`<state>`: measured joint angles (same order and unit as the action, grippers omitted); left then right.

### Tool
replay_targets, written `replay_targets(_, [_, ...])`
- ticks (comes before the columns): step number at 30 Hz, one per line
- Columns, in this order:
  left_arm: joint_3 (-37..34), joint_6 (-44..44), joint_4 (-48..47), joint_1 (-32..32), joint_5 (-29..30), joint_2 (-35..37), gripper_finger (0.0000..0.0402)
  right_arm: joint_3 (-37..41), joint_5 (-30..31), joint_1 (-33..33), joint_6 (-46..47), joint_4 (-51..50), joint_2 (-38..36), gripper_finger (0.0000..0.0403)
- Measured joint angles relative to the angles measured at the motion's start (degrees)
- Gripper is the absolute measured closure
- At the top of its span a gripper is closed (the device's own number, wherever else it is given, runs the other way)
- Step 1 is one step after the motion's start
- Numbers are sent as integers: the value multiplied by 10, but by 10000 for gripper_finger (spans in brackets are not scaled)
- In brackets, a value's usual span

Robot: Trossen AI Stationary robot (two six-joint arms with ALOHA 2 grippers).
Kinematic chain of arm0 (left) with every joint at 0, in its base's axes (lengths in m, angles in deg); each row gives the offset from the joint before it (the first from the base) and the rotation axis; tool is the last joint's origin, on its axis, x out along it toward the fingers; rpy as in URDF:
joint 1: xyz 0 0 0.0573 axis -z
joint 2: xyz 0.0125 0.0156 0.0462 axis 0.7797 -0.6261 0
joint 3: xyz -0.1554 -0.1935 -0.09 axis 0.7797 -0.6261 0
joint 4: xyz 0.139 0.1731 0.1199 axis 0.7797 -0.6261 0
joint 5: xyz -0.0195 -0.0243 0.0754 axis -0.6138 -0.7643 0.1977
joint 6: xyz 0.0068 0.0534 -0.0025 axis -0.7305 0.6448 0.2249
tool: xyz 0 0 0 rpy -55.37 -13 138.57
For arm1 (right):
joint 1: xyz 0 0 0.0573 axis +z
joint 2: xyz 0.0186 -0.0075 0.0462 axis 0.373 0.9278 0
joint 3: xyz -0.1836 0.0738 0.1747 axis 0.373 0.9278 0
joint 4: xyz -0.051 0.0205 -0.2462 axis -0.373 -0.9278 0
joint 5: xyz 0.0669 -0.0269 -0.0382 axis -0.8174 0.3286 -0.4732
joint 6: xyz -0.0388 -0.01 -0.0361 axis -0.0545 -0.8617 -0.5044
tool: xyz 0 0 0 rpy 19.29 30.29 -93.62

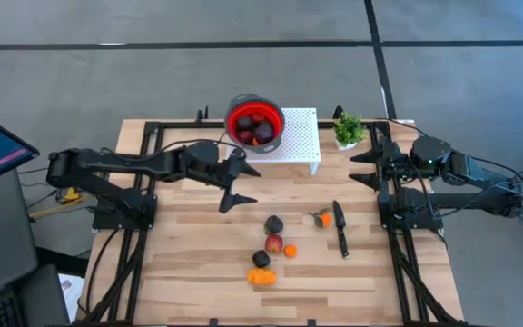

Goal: Pick & Place Fruit
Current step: Put the right tangerine into the strainer bowl on the shelf

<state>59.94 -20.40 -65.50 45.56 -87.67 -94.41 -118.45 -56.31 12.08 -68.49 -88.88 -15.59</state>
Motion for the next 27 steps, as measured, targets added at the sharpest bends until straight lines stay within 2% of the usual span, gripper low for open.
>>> replay_targets(4, [0,-14,-36,-5,50,8,27,0,0,0,0,0,0,143])
replay_targets(9, [-9,-15,-62,-20,56,26,27,0,0,0,0,11,0,143])
replay_targets(14, [-46,-15,-53,-41,73,69,27,0,0,0,-5,82,8,143])
replay_targets(21, [-114,-15,31,-70,80,143,27,0,2,0,17,201,28,143])
replay_targets(27, [-178,-14,133,-73,80,190,27,0,16,-1,21,188,74,143])
